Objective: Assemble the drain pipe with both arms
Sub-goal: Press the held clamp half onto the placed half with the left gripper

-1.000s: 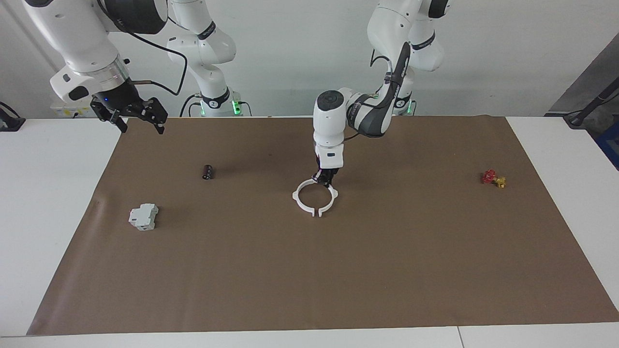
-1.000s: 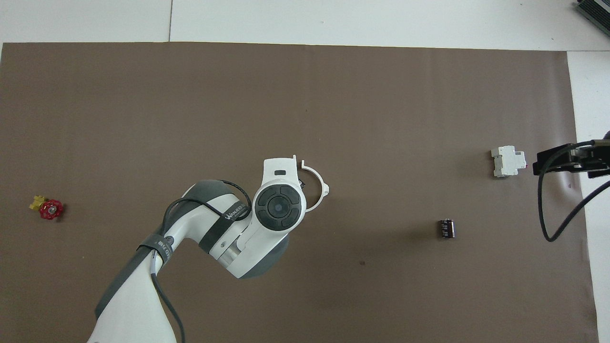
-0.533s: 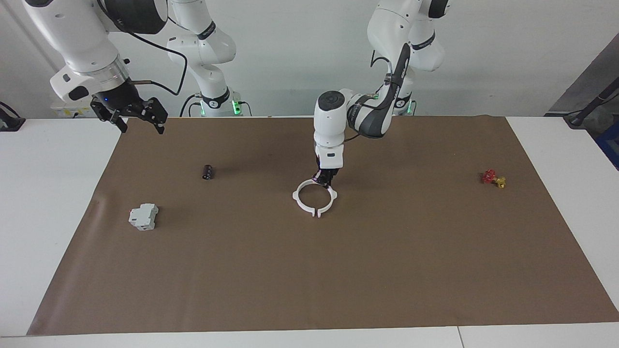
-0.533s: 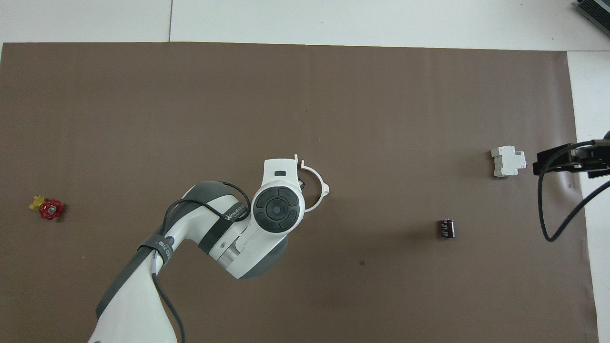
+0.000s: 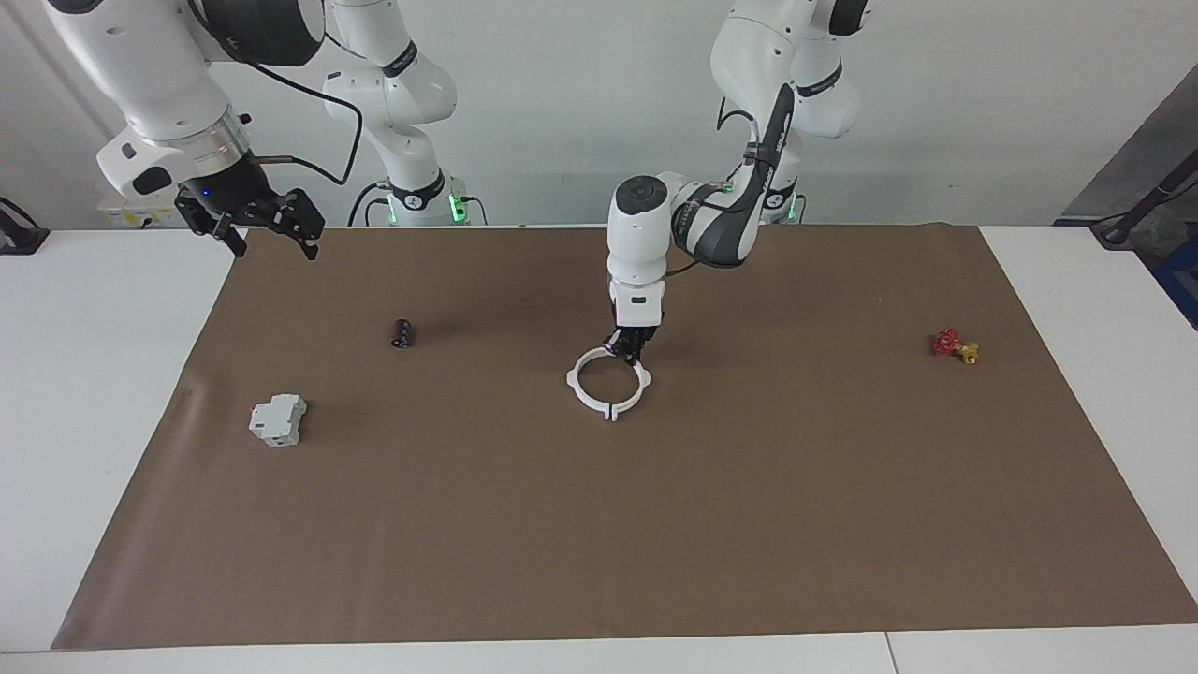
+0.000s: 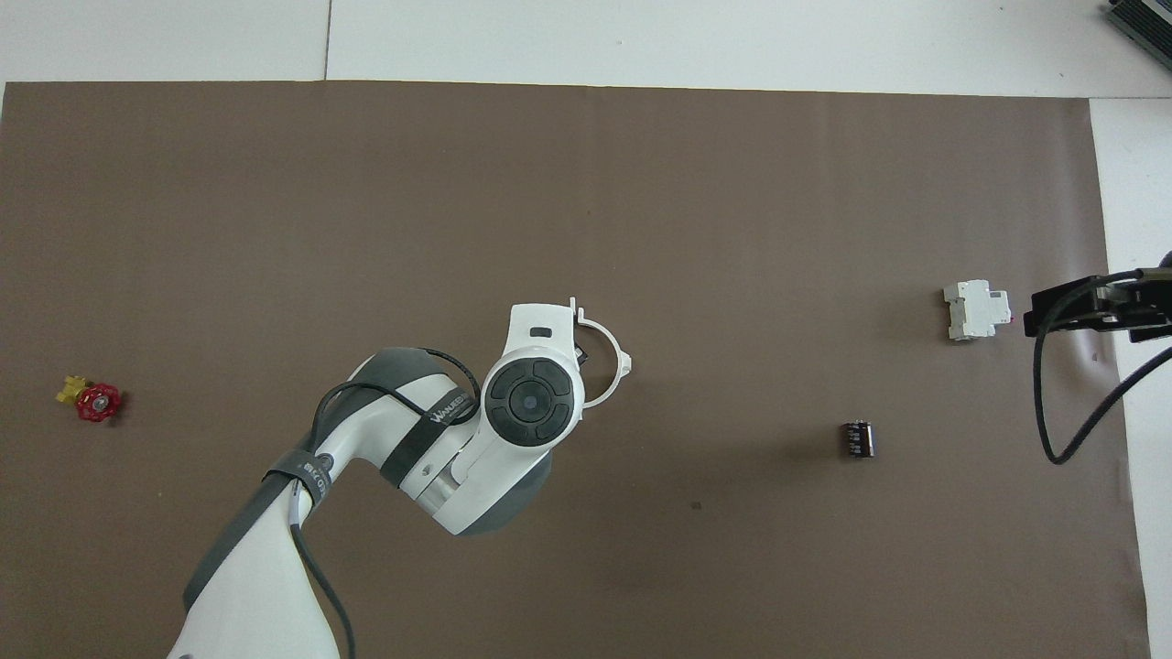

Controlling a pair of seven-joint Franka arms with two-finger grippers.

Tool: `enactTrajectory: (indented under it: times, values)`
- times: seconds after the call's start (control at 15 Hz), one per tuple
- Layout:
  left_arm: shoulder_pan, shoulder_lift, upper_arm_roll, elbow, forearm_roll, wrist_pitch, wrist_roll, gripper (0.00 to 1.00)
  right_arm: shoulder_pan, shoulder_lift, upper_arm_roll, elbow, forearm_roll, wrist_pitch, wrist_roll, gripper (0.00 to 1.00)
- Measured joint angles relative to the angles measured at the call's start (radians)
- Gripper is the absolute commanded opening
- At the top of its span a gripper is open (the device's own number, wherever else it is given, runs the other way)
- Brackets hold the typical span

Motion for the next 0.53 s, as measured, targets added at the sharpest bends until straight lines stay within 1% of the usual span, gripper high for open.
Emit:
enactTrajectory:
  times: [0.53]
  values:
    - [0.000,-0.006,-0.001,0.018,0.000,-0.075,0.004,0.00,0.000,0.000,0.000,0.000,0.000,0.000,0.000,1.00]
